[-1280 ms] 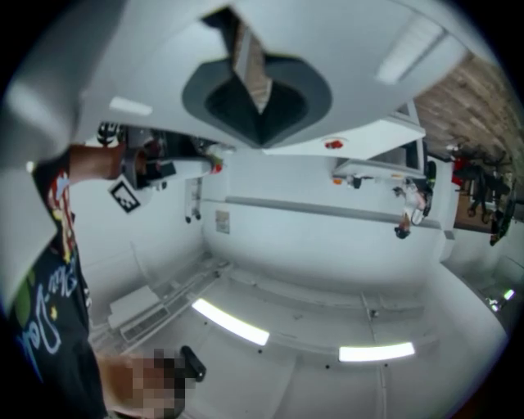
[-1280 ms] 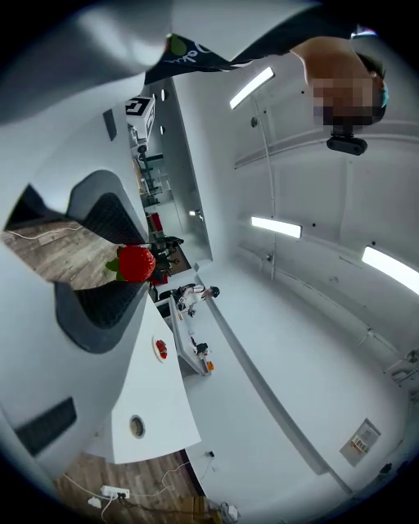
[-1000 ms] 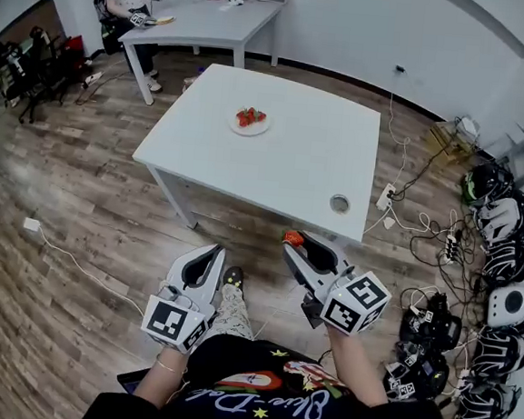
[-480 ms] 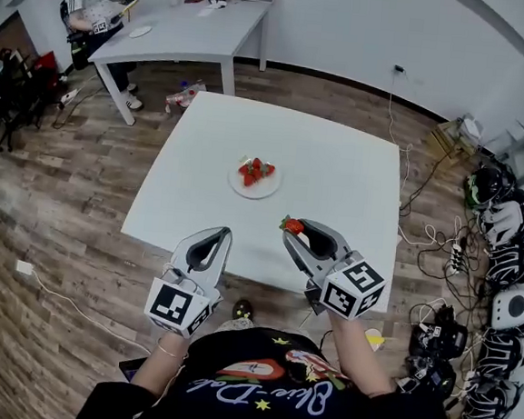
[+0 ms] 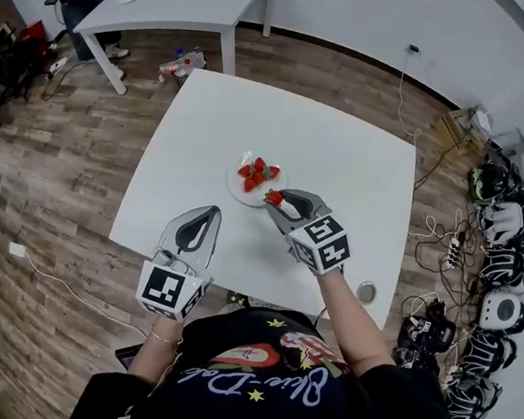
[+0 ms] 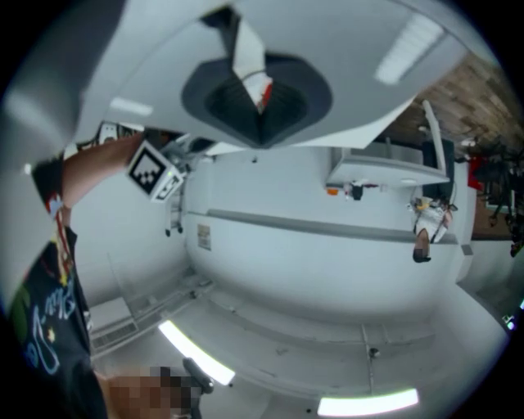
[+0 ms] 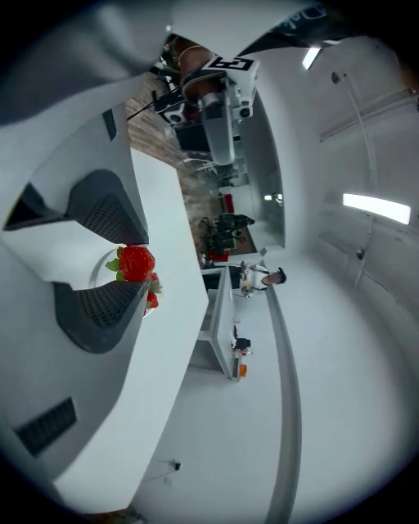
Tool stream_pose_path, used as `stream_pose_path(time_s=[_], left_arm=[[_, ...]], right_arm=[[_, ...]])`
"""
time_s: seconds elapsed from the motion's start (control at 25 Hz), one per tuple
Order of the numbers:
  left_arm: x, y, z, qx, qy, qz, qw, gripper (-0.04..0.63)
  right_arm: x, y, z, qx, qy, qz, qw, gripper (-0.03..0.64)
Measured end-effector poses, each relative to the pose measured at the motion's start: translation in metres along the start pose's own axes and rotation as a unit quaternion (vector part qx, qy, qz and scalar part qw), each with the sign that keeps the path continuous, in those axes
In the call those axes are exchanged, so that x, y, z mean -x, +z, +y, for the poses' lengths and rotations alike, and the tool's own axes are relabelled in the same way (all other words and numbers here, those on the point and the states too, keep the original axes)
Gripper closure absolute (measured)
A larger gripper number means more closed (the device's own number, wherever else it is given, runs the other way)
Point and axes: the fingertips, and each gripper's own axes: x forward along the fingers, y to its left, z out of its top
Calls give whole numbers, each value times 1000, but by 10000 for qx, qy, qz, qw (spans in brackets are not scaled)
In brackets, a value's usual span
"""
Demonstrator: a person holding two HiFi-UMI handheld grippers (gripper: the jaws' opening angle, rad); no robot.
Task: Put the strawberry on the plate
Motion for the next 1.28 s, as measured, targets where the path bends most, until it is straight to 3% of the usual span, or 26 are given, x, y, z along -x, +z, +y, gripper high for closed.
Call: stream_pose_path(time_s=[0.32, 0.6, 0.96, 1.08, 1.2, 1.28], left_arm=[[-15, -2, 37, 105, 403, 51, 9991, 607], [-3, -20, 46, 331, 620, 181, 9974, 607], [4, -14, 42, 307, 623, 173, 9974, 607], [8, -11, 41, 250, 634, 145, 9976, 607], [10, -7, 38, 228, 626, 93, 9977, 607], [8, -4, 36, 187, 597, 55, 9980, 607]], right_arm=[[-63, -29, -23, 519, 167, 1069, 9928, 468], [-82, -56, -29, 562, 191, 1416, 9881, 468], [-78, -48, -31, 455, 237, 1063, 9930, 461], [-55, -33, -39, 260, -154, 533, 9981, 448], [-17, -13, -42, -390, -285, -290, 9984, 452], [6, -4, -38, -820, -176, -729, 9938, 577]])
